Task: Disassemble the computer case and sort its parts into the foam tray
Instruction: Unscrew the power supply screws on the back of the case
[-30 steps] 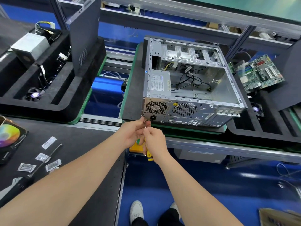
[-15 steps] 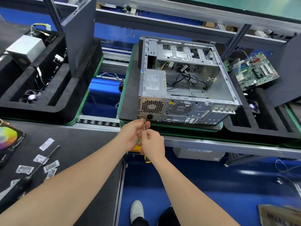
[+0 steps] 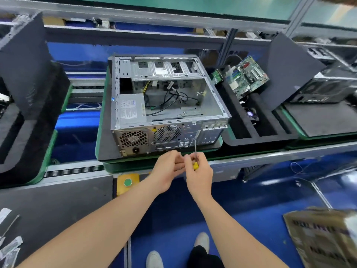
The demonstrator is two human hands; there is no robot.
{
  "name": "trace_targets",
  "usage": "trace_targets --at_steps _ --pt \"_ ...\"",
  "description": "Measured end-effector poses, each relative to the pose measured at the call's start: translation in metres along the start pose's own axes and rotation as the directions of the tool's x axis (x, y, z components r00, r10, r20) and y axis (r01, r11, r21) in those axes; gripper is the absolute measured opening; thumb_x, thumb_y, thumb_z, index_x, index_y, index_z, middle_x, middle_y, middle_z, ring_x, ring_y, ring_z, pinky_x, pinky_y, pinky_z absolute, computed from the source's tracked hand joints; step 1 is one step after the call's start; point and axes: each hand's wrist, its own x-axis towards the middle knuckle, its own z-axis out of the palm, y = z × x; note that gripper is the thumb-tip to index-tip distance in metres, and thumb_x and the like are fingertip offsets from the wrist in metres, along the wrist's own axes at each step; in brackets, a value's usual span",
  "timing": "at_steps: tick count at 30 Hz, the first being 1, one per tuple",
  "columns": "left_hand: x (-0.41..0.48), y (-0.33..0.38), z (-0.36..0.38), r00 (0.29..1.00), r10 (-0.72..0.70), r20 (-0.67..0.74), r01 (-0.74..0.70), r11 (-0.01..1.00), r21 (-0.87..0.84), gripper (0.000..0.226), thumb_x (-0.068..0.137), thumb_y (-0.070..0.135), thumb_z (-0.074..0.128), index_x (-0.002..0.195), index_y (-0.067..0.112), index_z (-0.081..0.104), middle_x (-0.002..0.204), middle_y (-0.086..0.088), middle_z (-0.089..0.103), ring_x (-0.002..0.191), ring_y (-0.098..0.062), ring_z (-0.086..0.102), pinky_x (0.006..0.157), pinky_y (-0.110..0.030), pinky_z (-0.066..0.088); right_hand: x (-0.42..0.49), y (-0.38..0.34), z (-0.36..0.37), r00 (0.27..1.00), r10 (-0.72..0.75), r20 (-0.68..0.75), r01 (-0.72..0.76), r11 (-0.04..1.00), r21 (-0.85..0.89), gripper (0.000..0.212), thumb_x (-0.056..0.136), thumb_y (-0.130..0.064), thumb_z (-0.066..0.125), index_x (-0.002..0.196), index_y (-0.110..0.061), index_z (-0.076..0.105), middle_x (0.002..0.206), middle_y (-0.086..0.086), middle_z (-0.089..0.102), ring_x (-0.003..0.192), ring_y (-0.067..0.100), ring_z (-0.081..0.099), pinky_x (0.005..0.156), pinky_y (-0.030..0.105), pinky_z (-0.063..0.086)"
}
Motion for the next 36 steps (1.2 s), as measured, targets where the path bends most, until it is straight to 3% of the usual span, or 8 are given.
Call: trace_targets --at_steps 10,13,17,20,24,28,32,36 --pt "0.063 -0.018 0.149 0.990 -0.007 0.138 -0.019 0.981 0.192 0.026 0.106 0.024 0.041 0.096 0.011 0.062 0.105 -0.007 0.078 0.102 -0.019 0.074 0.096 -0.039 0.057 0.093 0.047 -0.109 0.969 0.121 -0.213 -0.110 0.992 0.063 0.018 0.100 -0.033 0.068 0.083 -0.027 0.064 0.077 -0.013 0.069 0.073 0.007 0.064 0.062 0.014 0.047" --pt "0.094 -0.027 0.191 0.997 0.016 0.077 -0.037 0.961 0.274 0.023 0.105 0.033 0.048 0.109 0.014 0.061 0.109 -0.005 0.075 0.102 -0.017 0.073 0.094 -0.041 0.058 0.134 0.061 -0.136 0.958 0.176 -0.227 -0.168 0.984 0.057 0.019 0.099 -0.033 0.068 0.083 -0.023 0.065 0.075 -0.007 0.068 0.072 0.005 0.063 0.061 0.017 0.045" --pt "0.138 -0.024 0.236 0.989 0.133 -0.060 -0.091 0.884 0.458 0.013 0.103 0.029 0.049 0.102 0.019 0.057 0.106 -0.007 0.072 0.094 -0.022 0.073 0.084 -0.046 0.061 0.193 0.079 -0.162 0.950 0.251 -0.184 -0.249 0.968 0.036 0.018 0.096 -0.033 0.069 0.084 -0.019 0.068 0.079 -0.003 0.071 0.079 0.014 0.066 0.067 0.031 0.052" --pt "0.164 -0.013 0.250 0.960 0.268 -0.085 -0.146 0.734 0.663 0.008 0.101 0.024 0.055 0.093 0.022 0.054 0.092 -0.009 0.072 0.066 -0.025 0.073 0.053 -0.036 0.060 0.233 0.088 -0.174 0.952 0.288 -0.101 -0.292 0.956 -0.025 0.017 0.094 -0.033 0.070 0.084 -0.020 0.070 0.080 -0.004 0.071 0.080 0.013 0.065 0.065 0.026 0.048" --pt "0.194 -0.008 0.247 0.920 0.387 -0.060 -0.067 0.305 0.950 0.001 0.095 0.028 0.060 0.095 0.027 0.060 0.080 0.001 0.070 0.073 -0.021 0.066 0.066 -0.041 0.058 0.272 0.097 -0.179 0.939 0.344 -0.004 -0.344 0.937 -0.069 0.016 0.093 -0.032 0.069 0.086 -0.018 0.071 0.081 0.000 0.073 0.078 0.016 0.067 0.061 0.029 0.050" --pt "0.204 -0.010 0.245 0.919 0.385 -0.085 0.021 0.166 0.986 0.007 0.092 0.034 0.064 0.098 0.034 0.063 0.088 0.006 0.069 0.081 -0.021 0.066 0.067 -0.036 0.056 0.287 0.104 -0.179 0.930 0.366 0.034 -0.363 0.929 -0.077 0.015 0.093 -0.031 0.069 0.084 -0.018 0.071 0.079 0.001 0.073 0.075 0.017 0.066 0.059 0.029 0.049" --pt "0.204 -0.007 0.247 0.928 0.360 -0.093 0.029 0.179 0.983 0.018 0.093 0.037 0.066 0.111 0.035 0.065 0.091 0.007 0.071 0.085 -0.019 0.067 0.072 -0.038 0.058 0.290 0.101 -0.177 0.920 0.386 0.064 -0.382 0.922 -0.066 0.016 0.095 -0.028 0.063 0.087 -0.017 0.072 0.081 0.002 0.073 0.074 0.021 0.065 0.065 0.035 0.055" --pt "0.191 0.016 0.261 0.886 0.460 -0.062 -0.090 0.302 0.949 0.018 0.098 0.024 0.059 0.115 0.028 0.066 0.090 0.009 0.070 0.082 -0.013 0.066 0.072 -0.036 0.057 0.295 0.077 -0.180 0.901 0.406 0.155 -0.426 0.894 0.139 0.025 0.094 -0.020 0.051 0.088 -0.021 0.075 0.070 0.000 0.064 0.050 0.016 0.053 0.047 0.030 0.044"
